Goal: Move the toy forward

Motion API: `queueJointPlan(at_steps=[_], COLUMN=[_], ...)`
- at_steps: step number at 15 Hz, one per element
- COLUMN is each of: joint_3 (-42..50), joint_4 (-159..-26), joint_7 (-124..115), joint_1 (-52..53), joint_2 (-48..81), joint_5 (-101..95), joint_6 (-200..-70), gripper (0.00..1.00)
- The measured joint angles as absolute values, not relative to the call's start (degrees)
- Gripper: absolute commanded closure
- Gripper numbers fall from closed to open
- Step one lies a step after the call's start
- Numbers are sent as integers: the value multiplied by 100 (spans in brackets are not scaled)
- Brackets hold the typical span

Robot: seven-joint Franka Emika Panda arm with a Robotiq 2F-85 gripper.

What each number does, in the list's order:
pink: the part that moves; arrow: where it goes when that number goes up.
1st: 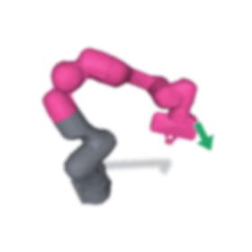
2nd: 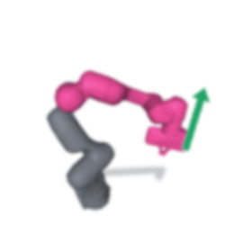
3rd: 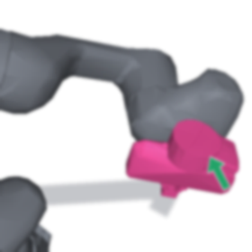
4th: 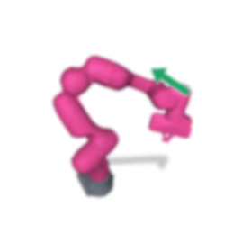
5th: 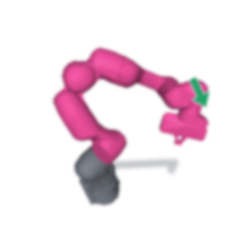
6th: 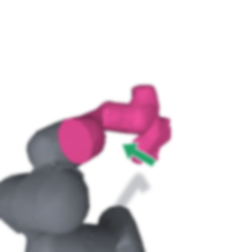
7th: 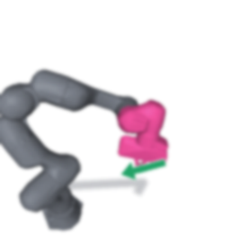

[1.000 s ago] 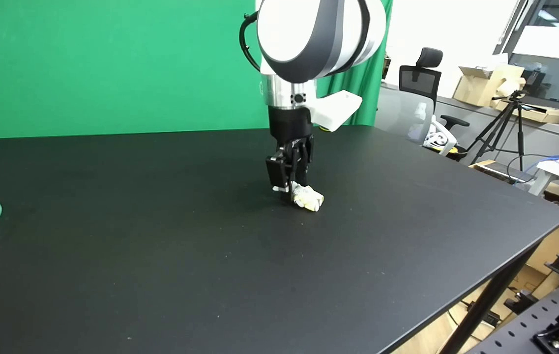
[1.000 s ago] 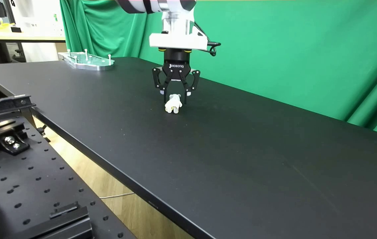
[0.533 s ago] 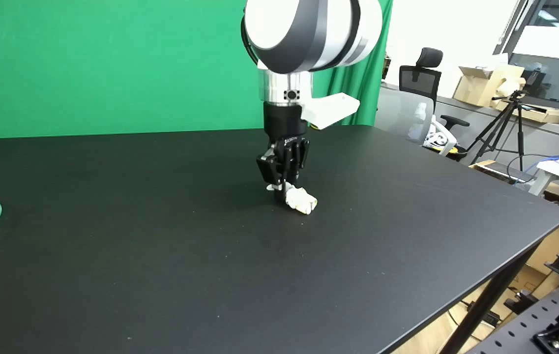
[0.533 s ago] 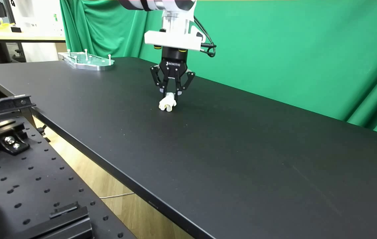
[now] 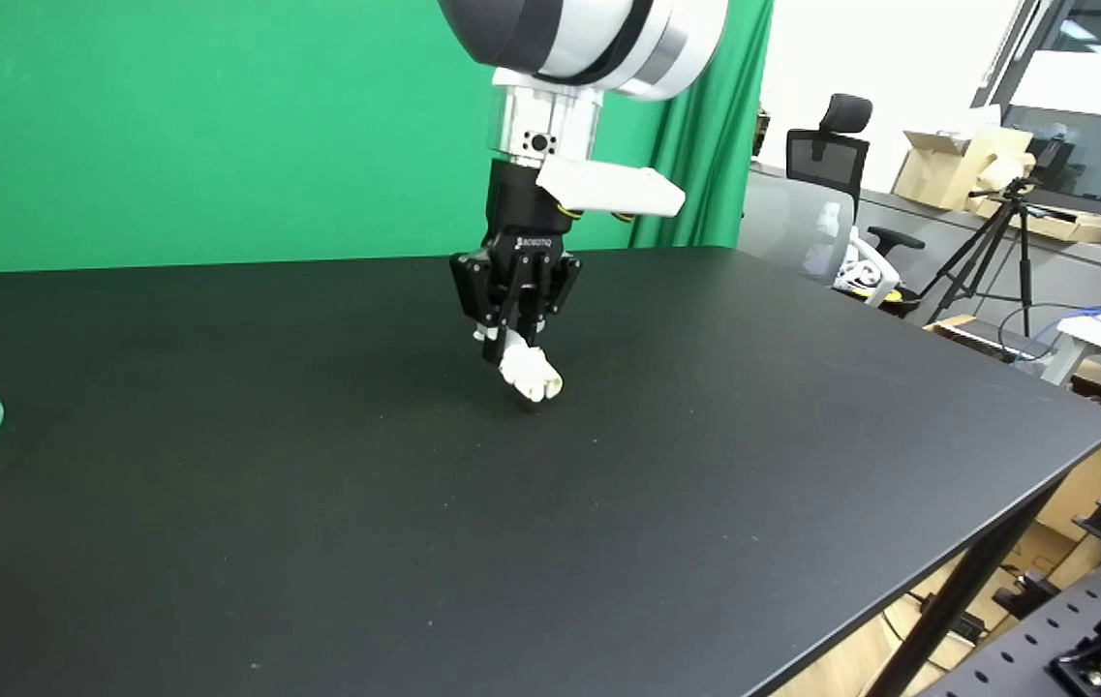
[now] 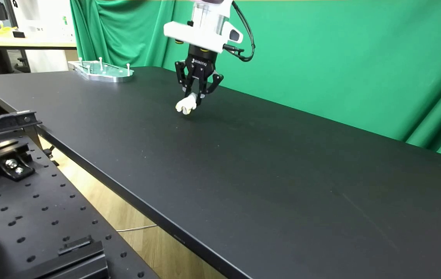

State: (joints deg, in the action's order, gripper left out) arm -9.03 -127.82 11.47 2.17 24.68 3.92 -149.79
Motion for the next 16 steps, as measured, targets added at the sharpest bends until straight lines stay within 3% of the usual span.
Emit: queueJointPlan(at_steps=[16], joint_3=[-266], joint_4=[-11747], joint_7=[752], joint_1=[-215], joint_2=[3080], joint_5=[911], joint_6=[-14166], gripper=[90])
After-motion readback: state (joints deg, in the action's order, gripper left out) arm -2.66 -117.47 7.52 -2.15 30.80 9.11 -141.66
